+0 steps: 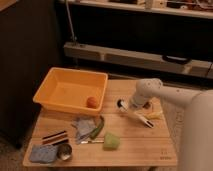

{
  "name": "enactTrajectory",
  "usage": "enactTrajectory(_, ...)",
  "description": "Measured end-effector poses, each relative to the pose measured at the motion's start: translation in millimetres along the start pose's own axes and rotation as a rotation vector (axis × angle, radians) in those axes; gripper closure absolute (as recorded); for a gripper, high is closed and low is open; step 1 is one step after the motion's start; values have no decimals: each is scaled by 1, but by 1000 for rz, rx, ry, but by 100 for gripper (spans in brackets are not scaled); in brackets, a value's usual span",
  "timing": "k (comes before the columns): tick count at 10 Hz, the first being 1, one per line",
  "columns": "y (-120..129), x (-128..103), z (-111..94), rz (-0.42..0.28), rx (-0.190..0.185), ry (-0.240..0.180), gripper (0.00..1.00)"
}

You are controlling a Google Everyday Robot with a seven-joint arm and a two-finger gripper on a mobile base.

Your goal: Wipe table surface with brush

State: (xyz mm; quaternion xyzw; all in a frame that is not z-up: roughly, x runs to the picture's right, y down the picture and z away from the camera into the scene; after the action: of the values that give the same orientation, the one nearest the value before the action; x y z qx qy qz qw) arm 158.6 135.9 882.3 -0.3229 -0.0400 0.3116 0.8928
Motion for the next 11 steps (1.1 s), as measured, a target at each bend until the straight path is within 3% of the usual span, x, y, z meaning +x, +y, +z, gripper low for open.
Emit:
enactTrajectory(5, 6, 73, -8, 73, 10, 80, 100)
enactTrajectory(9, 62, 89, -16, 12, 4, 135, 100)
enactTrajectory(11, 102, 96, -9, -46, -36, 165, 100)
